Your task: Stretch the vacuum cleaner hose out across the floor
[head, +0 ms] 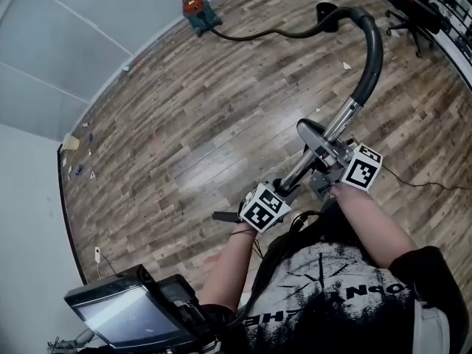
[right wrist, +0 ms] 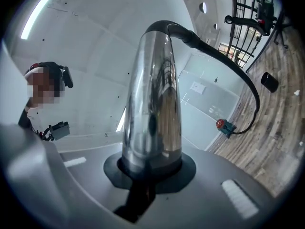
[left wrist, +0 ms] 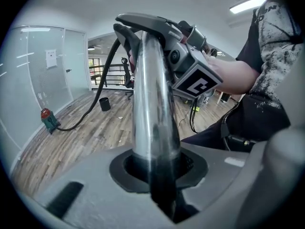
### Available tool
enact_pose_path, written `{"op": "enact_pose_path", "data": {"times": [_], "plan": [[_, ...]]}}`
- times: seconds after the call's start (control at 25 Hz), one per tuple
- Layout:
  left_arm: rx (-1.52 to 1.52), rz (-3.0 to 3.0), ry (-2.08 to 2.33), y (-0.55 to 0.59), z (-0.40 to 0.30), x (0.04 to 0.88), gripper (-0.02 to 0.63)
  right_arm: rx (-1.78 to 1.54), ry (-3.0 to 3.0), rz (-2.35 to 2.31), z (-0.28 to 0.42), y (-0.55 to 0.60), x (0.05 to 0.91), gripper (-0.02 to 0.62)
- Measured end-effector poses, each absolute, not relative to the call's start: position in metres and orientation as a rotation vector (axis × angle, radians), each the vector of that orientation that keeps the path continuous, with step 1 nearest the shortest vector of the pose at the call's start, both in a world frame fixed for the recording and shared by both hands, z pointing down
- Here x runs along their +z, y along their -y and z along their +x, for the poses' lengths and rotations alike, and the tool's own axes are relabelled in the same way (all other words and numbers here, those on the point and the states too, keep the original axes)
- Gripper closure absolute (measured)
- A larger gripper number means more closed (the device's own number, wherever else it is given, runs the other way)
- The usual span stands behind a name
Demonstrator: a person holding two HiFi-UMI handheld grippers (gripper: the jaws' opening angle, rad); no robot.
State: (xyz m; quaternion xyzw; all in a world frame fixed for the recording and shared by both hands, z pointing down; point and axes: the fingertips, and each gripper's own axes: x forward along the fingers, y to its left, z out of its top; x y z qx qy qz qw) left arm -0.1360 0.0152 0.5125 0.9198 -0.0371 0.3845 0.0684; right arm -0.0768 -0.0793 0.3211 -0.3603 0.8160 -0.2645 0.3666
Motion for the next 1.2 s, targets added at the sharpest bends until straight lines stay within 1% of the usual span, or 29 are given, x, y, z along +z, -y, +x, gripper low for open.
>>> {"op": "enact_pose_path", "data": {"times": [0.36, 0.8, 1.2], "plan": [[1.19, 2.709, 0.239, -0.054, -0.119, 0.519, 0.523, -0.749, -2.114, -0.832, -0.06, 0.046, 0.329, 0.546], [1.164, 2.559, 0.438, -0.157, -0.048, 0.53, 0.528, -0.912, -2.207, -0.635, -0.008, -0.04, 0.349, 0.546], [1.203, 2.442, 0.527, -0.215, -0.052, 0.541, 0.535, -1.024, -2.261, -0.512, -0.022, -0.086, 0.361, 0.538]]}}
